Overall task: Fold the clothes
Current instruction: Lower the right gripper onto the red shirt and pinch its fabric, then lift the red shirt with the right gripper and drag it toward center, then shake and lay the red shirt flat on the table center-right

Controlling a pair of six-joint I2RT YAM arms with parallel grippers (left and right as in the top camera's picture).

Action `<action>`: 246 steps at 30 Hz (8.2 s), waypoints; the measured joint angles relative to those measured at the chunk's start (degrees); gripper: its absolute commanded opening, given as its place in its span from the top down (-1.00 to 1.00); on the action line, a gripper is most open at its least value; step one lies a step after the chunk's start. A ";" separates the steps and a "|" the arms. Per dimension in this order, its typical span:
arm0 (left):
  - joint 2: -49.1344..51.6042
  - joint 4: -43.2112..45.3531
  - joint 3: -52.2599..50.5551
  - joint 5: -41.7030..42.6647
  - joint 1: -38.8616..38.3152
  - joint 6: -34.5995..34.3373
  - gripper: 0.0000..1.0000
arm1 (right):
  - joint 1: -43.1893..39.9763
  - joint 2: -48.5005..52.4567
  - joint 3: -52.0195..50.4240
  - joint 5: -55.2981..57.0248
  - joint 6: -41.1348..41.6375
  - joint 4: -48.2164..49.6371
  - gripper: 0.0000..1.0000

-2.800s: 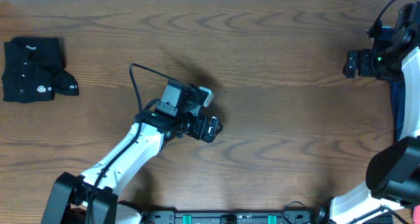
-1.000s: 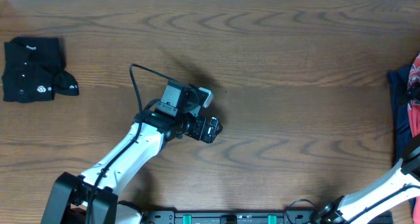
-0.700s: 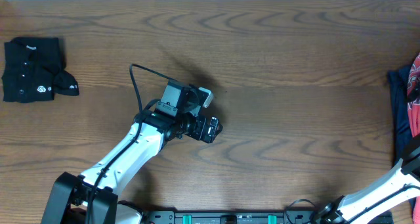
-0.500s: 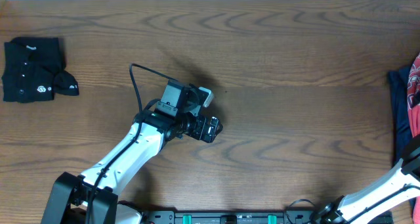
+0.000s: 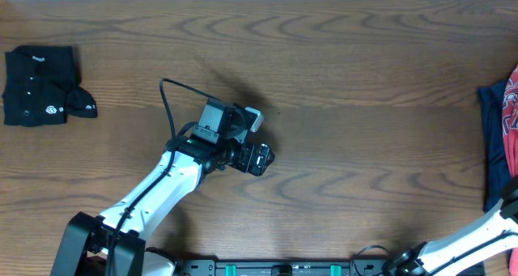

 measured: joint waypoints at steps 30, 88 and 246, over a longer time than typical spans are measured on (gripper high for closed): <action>0.00 0.61 0.00 -0.15 0.00 0.02 -0.96 | -0.61 -25.77 -39.01 -10.43 -2.43 22.97 -0.54; 0.00 0.20 0.00 -1.44 0.00 0.07 -0.96 | -4.96 -16.83 -30.05 -15.87 -6.38 22.71 0.33; -8.55 -4.35 0.00 -1.49 26.23 -1.51 -0.96 | 74.55 -19.98 17.73 -9.05 -4.42 8.09 0.98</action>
